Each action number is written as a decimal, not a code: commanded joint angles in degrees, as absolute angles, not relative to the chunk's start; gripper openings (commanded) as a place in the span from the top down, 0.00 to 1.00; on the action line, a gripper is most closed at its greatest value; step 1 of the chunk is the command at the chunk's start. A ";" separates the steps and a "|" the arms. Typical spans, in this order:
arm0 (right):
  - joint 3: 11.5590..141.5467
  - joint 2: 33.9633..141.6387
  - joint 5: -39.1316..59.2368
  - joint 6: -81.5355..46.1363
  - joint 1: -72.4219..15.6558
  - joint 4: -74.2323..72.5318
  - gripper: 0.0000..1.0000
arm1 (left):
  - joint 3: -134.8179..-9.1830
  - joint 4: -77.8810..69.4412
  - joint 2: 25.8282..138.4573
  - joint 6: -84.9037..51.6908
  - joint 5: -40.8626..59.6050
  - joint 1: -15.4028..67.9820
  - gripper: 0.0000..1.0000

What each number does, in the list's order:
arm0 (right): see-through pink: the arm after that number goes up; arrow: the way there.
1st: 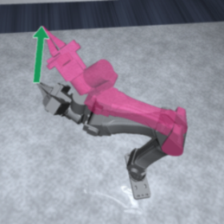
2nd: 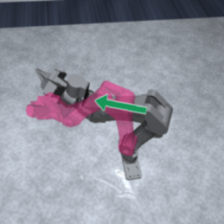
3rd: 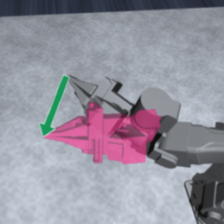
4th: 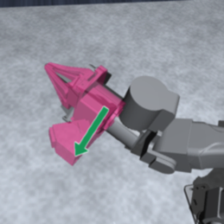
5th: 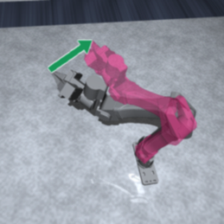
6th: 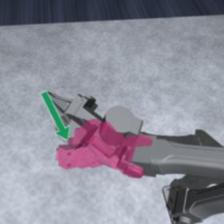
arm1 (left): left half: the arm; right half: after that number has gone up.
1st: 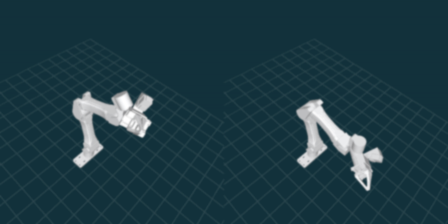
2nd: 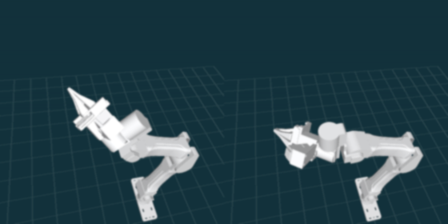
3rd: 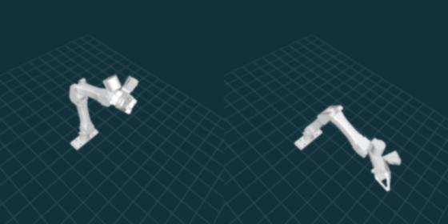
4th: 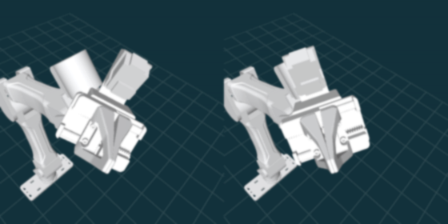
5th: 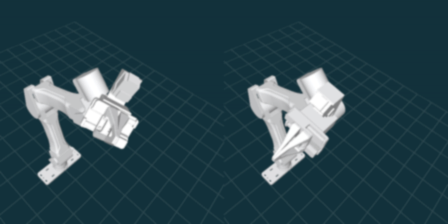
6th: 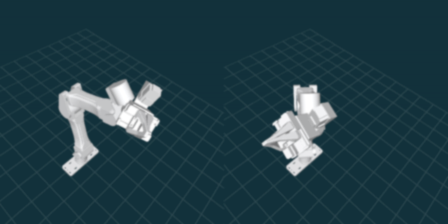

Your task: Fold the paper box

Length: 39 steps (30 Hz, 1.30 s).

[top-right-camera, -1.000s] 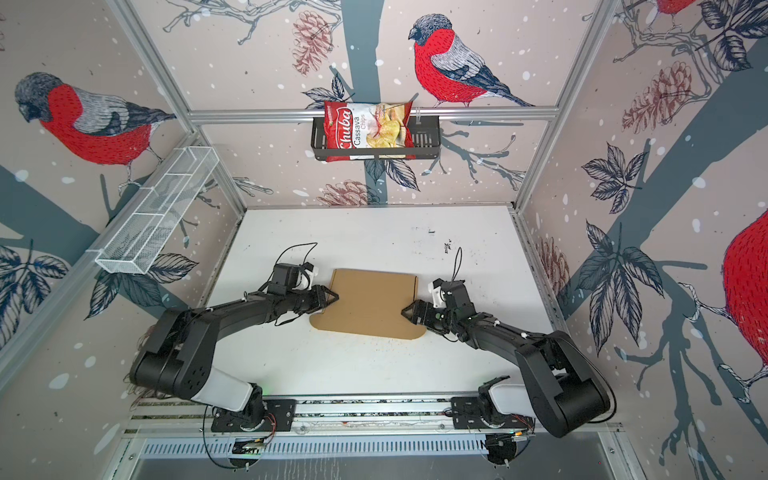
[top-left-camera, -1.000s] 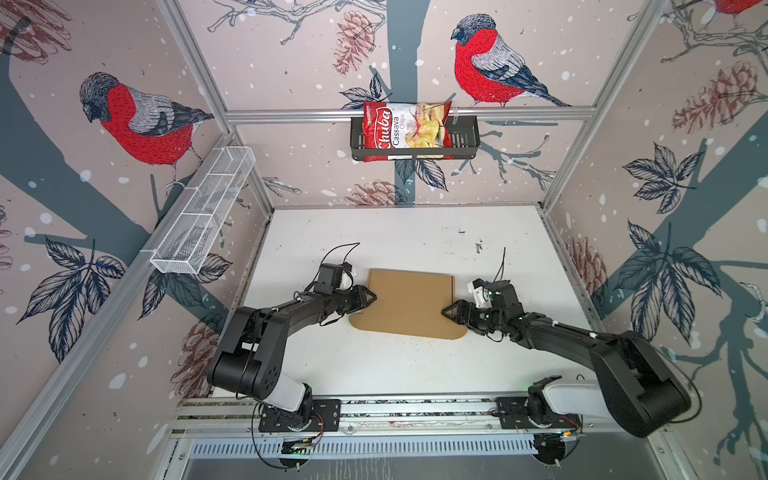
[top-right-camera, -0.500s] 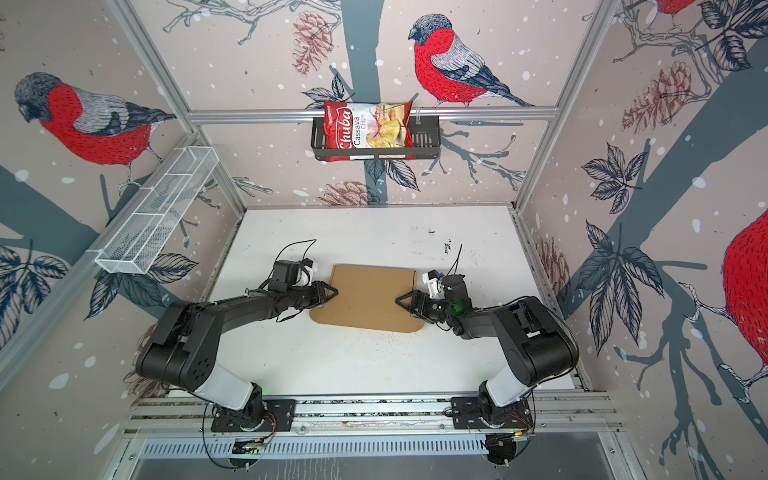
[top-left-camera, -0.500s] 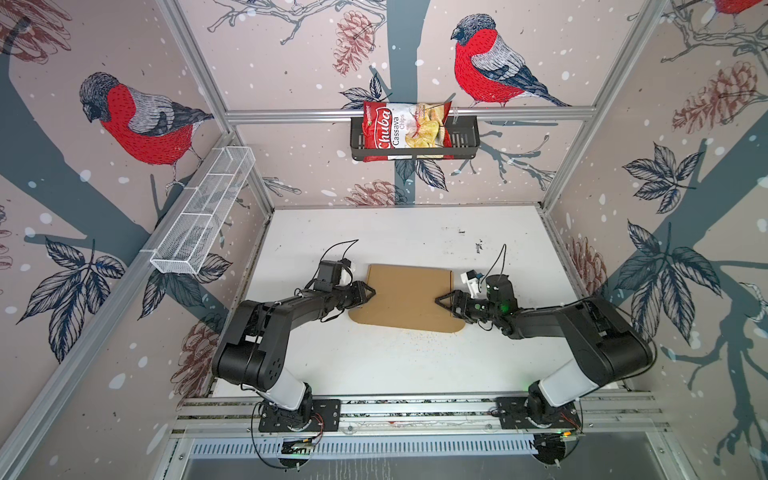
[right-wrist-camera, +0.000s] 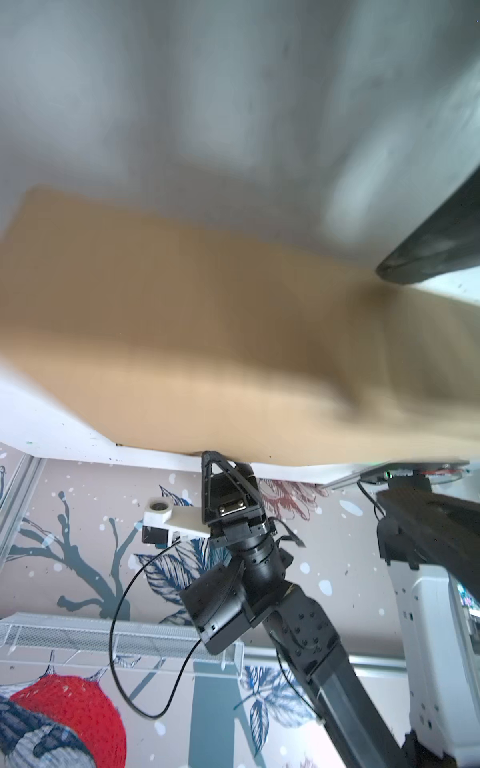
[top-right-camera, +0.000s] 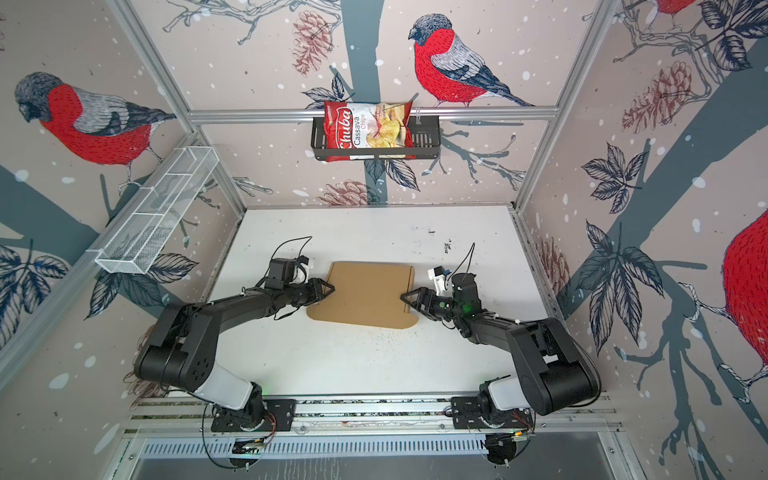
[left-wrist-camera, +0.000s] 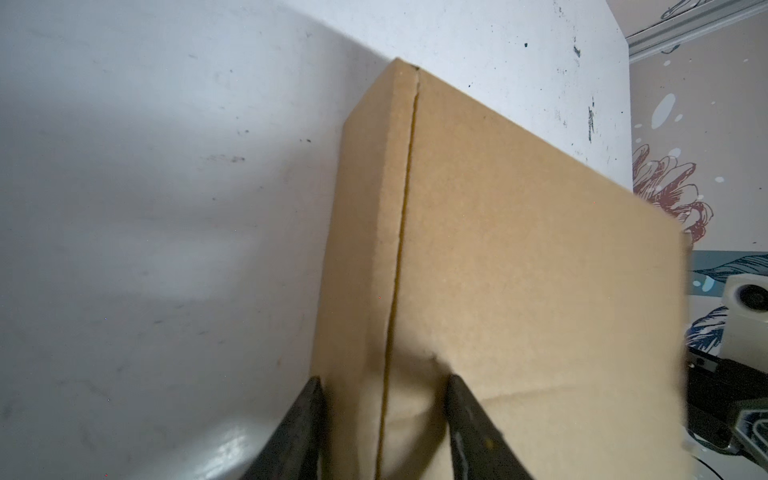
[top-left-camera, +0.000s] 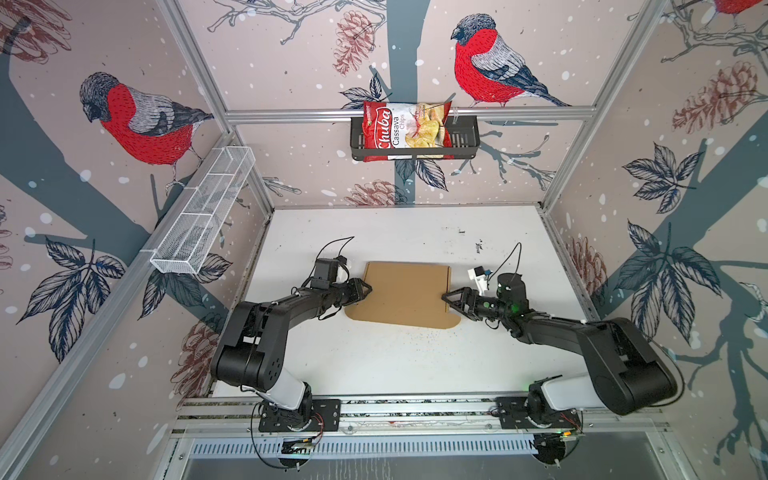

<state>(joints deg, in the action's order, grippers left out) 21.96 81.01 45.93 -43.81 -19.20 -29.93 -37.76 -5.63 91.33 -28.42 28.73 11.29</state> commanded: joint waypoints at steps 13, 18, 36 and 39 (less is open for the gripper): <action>26.72 90.78 35.79 -41.80 -19.79 -19.35 0.07 | -36.53 9.37 94.86 -28.62 14.23 10.72 0.55; 28.58 98.50 37.83 -43.36 -21.00 -22.71 0.06 | -36.40 9.46 94.76 -28.75 13.54 10.69 0.55; 29.18 98.36 52.11 -53.56 -23.37 -43.15 0.37 | -39.41 9.07 91.29 -27.43 19.81 7.91 0.50; 29.44 98.40 52.76 -55.12 -23.81 -44.25 0.45 | -41.11 8.97 91.14 -27.07 23.49 7.91 0.46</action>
<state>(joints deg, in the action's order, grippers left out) 29.32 98.76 50.35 -52.86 -23.55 -41.10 -40.66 -2.90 90.76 -28.49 25.74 8.05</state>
